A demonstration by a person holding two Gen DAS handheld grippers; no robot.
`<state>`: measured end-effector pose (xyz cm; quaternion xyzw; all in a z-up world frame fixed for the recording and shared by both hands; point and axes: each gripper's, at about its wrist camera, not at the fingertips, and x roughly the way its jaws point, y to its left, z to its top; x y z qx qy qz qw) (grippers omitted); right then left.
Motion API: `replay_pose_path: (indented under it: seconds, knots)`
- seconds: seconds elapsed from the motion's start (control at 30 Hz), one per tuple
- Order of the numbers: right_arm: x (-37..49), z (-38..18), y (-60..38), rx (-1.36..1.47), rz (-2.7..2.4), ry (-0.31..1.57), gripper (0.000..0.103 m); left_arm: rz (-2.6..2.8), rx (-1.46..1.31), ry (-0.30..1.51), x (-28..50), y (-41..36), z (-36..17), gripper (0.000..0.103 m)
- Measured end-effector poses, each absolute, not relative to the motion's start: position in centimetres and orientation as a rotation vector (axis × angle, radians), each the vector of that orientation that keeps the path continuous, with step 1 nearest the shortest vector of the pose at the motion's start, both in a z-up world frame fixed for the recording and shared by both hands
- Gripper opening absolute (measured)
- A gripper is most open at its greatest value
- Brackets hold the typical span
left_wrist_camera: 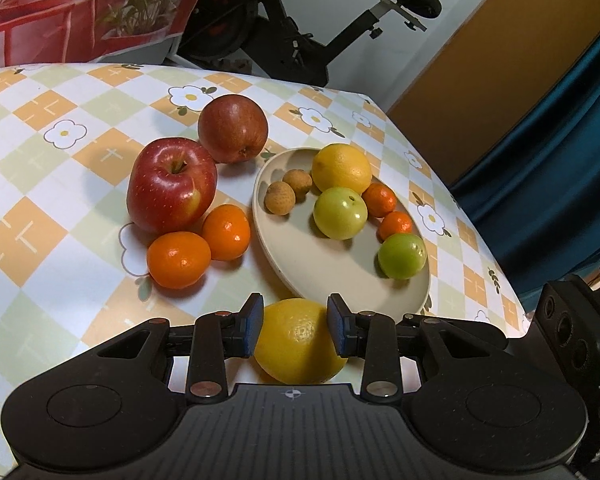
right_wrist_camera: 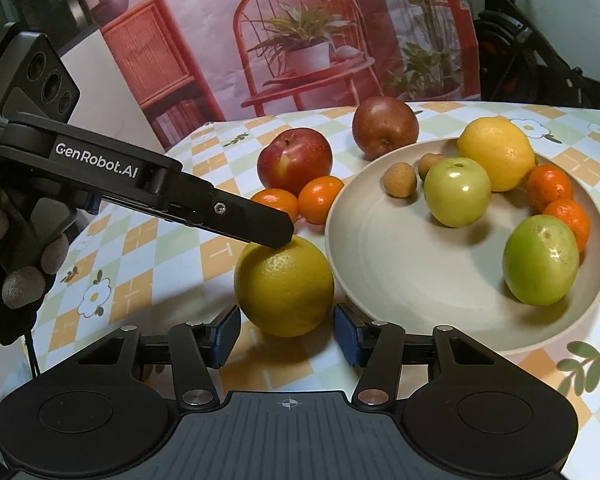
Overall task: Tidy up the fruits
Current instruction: 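Close the left gripper on the yellow lemon, then carry the lemon with the left gripper over the plate and lower it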
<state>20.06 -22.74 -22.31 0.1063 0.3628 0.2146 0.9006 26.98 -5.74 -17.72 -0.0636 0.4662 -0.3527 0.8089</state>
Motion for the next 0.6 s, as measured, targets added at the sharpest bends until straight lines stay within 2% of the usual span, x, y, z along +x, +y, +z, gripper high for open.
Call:
replay_pose_path:
  seconds: [0.1, 0.27, 0.6]
  knots:
    - [20.1, -22.3, -22.4, 0.198, 0.442, 0.746, 0.049, -0.749, -0.138, 0.995, 26.9, -5.7, -17.8, 0.041]
    - [20.1, -22.2, -22.4, 0.210, 0.448, 0.752, 0.046, -0.744, -0.113, 0.986, 26.5, -5.9, -17.5, 0.038]
    - [18.7, -20.4, -22.9, 0.221, 0.451, 0.657, 0.046, -0.748, -0.091, 0.912, 25.3, -6.3, -14.8, 0.038]
